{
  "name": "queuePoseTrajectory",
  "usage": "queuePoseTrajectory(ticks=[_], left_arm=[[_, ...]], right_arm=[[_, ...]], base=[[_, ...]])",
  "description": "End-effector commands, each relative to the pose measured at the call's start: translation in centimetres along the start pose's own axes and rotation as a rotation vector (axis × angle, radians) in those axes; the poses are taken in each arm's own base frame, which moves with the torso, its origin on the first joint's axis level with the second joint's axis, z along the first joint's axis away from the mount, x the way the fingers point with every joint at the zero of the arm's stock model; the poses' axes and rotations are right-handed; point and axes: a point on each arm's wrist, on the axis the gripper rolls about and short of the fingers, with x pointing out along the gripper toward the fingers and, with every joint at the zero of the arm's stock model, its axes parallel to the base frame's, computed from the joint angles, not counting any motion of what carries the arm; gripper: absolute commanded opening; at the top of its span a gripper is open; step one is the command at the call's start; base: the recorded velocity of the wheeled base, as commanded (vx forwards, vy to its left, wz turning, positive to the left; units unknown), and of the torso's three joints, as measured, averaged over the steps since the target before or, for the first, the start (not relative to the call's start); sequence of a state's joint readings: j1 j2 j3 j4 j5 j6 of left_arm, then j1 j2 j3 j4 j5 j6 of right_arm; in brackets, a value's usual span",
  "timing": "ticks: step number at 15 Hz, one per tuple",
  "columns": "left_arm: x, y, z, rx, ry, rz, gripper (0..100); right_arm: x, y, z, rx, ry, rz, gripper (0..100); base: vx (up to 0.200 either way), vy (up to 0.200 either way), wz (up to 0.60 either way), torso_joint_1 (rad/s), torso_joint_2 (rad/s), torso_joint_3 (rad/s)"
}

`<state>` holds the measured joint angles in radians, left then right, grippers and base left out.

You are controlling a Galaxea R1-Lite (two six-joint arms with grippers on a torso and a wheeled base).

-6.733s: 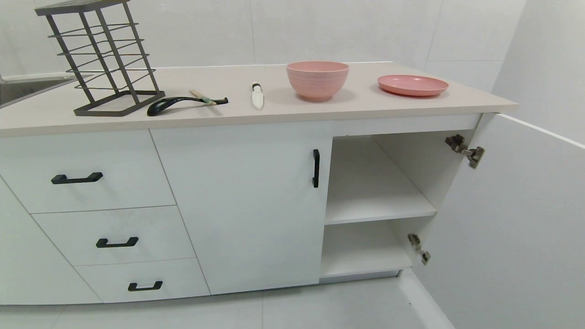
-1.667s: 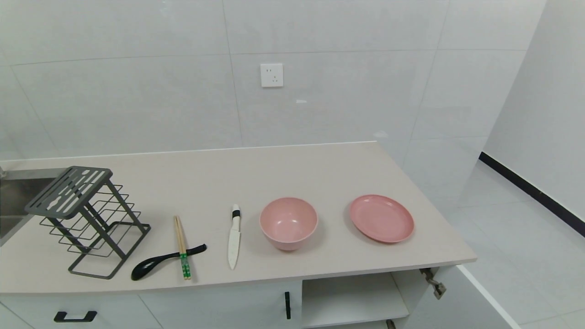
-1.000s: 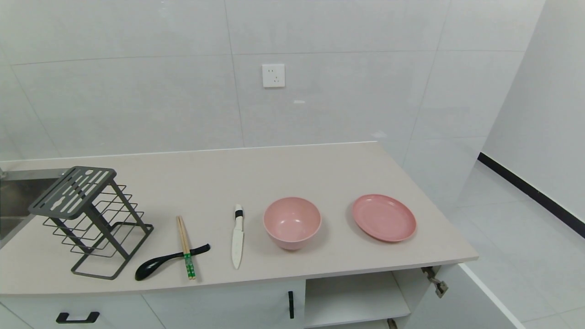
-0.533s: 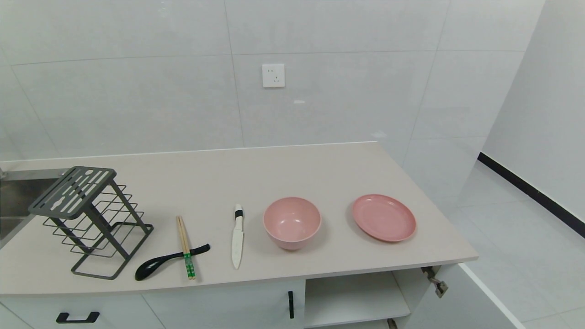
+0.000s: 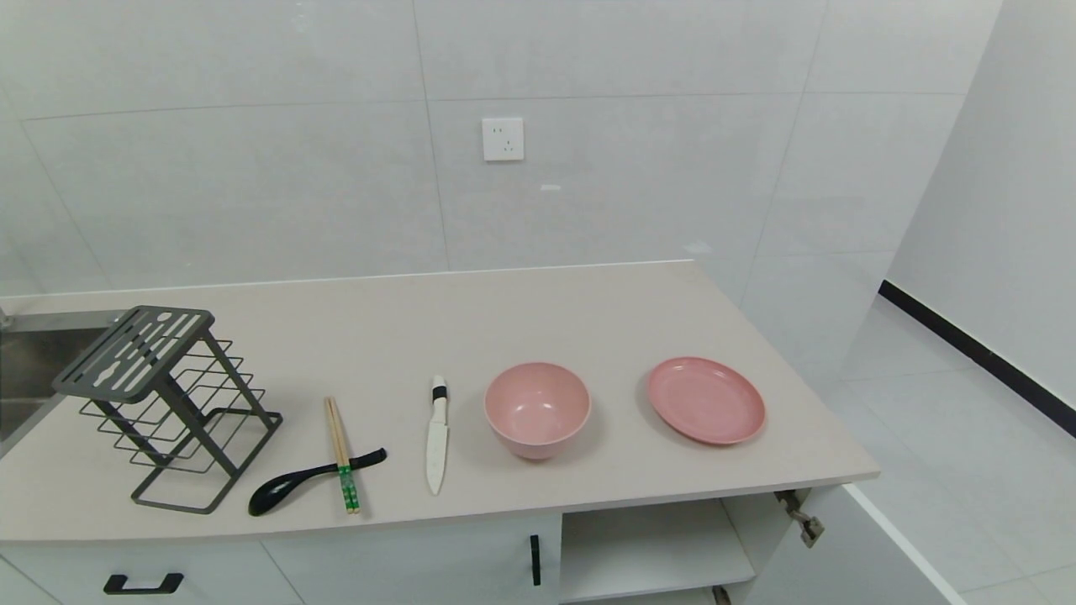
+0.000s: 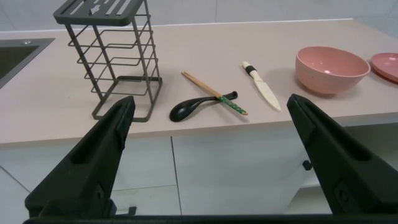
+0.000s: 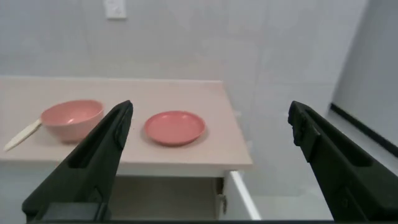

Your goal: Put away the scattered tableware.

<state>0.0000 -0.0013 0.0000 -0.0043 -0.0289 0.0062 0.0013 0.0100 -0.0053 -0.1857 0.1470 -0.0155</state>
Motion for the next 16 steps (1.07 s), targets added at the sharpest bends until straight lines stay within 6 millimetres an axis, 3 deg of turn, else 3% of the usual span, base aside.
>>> queuePoseTrajectory(ticks=[1, 3, 5, 9, 13, 16], left_arm=[[0.0, 0.0, 0.0, 0.001, 0.001, -0.002, 100], [0.0, 0.0, 0.0, 0.005, 0.001, -0.002, 100], [0.0, 0.0, 0.0, 0.006, 0.002, -0.002, 100], [0.0, 0.0, 0.0, 0.006, 0.002, -0.003, 100], [0.0, 0.0, 0.0, 0.006, 0.002, -0.003, 100], [0.0, 0.0, 0.0, 0.006, 0.002, -0.003, 100]], right_arm=[[0.9, 0.1, 0.6, 0.034, 0.144, 0.123, 100], [2.6, -0.1, 2.8, 0.048, 0.209, 0.143, 100], [5.3, -0.4, 3.2, 0.069, 0.324, 0.18, 100], [7.5, -0.7, -0.8, 0.058, 0.541, 0.172, 100], [9.3, -0.9, -1.5, 0.074, 0.631, 0.18, 100], [13.7, -1.5, -2.9, 0.072, 0.682, 0.176, 100]], base=[[0.0, 0.0, 0.0, 0.0, 0.0, 0.0], [0.0, 0.0, 0.0, 0.0, 0.0, 0.0], [0.0, 0.0, 0.0, 0.0, 0.0, 0.0], [0.0, 0.0, 0.0, 0.0, 0.0, 0.0], [0.0, 0.0, 0.0, 0.0, 0.0, 0.0], [0.0, 0.0, 0.0, 0.0, 0.0, 0.0]])
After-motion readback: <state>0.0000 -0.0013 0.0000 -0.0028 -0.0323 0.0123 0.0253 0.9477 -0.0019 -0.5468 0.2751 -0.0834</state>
